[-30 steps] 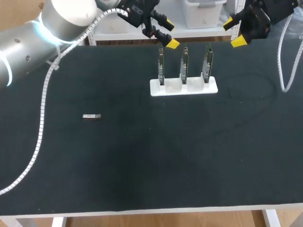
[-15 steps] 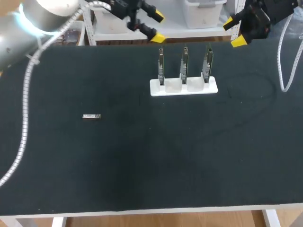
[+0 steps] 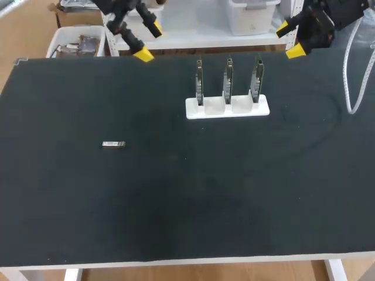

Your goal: Pick up the optical module with the left hand, and insert it into the network port with the right hand.

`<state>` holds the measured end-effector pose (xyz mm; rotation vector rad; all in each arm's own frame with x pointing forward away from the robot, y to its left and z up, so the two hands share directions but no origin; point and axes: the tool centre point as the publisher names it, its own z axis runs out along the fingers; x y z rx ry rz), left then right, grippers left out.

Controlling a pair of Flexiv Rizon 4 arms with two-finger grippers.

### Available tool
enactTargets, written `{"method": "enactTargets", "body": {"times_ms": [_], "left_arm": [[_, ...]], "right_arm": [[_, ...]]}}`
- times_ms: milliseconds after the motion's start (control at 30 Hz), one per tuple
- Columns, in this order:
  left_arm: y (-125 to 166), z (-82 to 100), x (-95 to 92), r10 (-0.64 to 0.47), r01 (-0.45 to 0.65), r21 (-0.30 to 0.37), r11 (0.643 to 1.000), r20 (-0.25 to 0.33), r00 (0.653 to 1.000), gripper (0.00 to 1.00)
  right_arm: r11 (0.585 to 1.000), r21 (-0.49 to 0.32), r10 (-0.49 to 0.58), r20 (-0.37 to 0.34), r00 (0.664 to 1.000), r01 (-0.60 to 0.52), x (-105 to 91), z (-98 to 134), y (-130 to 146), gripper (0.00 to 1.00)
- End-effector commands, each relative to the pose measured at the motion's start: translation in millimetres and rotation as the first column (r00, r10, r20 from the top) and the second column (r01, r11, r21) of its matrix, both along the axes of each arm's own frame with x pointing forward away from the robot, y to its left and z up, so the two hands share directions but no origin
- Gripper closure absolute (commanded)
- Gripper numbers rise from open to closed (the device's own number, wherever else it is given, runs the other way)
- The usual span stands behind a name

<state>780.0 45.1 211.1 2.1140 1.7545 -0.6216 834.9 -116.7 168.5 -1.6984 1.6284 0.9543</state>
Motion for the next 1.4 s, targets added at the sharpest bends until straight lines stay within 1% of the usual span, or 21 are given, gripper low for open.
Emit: {"method": "enactTargets", "body": {"times_ms": [33,67,167,233,300,400,467,533,567,1033,1067,1100,1133,1167,1200,1233,1267,1300,1400], "left_arm": [[15,-4.1,-6.0,-0.039,0.039,0.020,0.999,-0.027,0.999,0.00],[19,-6.2,-9.1,-0.050,0.050,0.008,0.999,-0.031,0.998,0.00],[31,-9.7,-17.3,-0.048,0.048,0.007,0.999,-0.029,0.998,0.00],[41,-11.5,-20.7,-0.021,0.021,-0.003,1.000,-0.027,0.999,0.00],[49,-13.6,-23.4,0.000,0.000,0.014,1.000,-0.023,1.000,0.00],[56,-16.2,-25.9,0.009,-0.009,0.007,1.000,-0.024,1.000,0.00],[57,-17.1,-26.1,0.014,-0.014,0.001,1.000,-0.020,1.000,0.00],[55,-17.5,-24.5,0.022,-0.022,-0.012,1.000,-0.001,1.000,0.00],[53,-16.8,-22.9,0.020,-0.019,-0.033,0.999,0.007,1.000,0.00],[53,-16.8,-22.9,0.020,-0.019,-0.033,0.999,0.007,1.000,0.00],[46,-16.5,-21.3,-0.019,0.020,-0.011,1.000,0.044,0.999,0.00],[40,-16.4,-22.1,-0.091,0.090,0.017,0.996,0.069,0.993,0.00],[37,-16.6,-22.9,-0.099,0.096,0.043,0.994,0.081,0.992,0.00],[34,-17.4,-25.5,-0.161,0.154,0.085,0.984,0.095,0.982,0.00],[33,-18.7,-27.4,-0.198,0.188,0.104,0.977,0.098,0.975,0.00],[33,-20.9,-28.2,-0.206,0.194,0.124,0.973,0.095,0.974,0.00],[34,-23.7,-28.7,-0.244,0.232,0.132,0.964,0.082,0.966,0.00],[36,-26.6,-29.7,-0.250,0.236,0.147,0.961,0.081,0.965,0.00],[44,-37.3,-33.9,-0.243,0.217,0.236,0.947,0.084,0.966,0.00]], "right_arm": [[0.718,0.203,0.670,-0.460,0.583,-0.665,7.9,0,-1,0.00],[0.718,0.203,0.670,-0.460,0.583,-0.665,7.9,0,-1,0.00],[0.718,0.203,0.670,-0.460,0.583,-0.665,7.9,0,-1,0.00],[0.718,0.203,0.670,-0.460,0.583,-0.665,7.9,0,-1,0.00],[0.718,0.203,0.670,-0.460,0.583,-0.665,7.9,0,-1,0.00],[0.718,0.203,0.670,-0.460,0.583,-0.665,7.9,0,-1,0.00],[0.718,0.203,0.670,-0.460,0.583,-0.665,7.9,0,-1,0.00],[0.718,0.203,0.670,-0.460,0.583,-0.665,7.9,0,-1,0.00],[0.718,0.203,0.670,-0.460,0.583,-0.665,7.9,0,-1,0.00],[0.718,0.203,0.670,-0.460,0.583,-0.665,7.9,0,-1,0.00],[0.718,0.203,0.670,-0.460,0.583,-0.665,7.9,0,-1,0.00],[0.718,0.203,0.670,-0.460,0.583,-0.665,7.9,0,-1,0.00],[0.718,0.203,0.670,-0.460,0.583,-0.665,7.9,0,-1,0.00],[0.718,0.203,0.670,-0.460,0.583,-0.665,7.9,0,-1,0.00],[0.718,0.203,0.670,-0.460,0.583,-0.665,7.9,0,-1,0.00],[0.718,0.203,0.670,-0.460,0.583,-0.665,7.9,0,-1,0.00],[0.718,0.203,0.670,-0.460,0.583,-0.665,7.9,0,-1,0.00],[0.718,0.203,0.670,-0.460,0.583,-0.665,7.9,0,-1,0.00],[0.718,0.203,0.670,-0.460,0.583,-0.665,7.9,0,-1,0.00]]}}
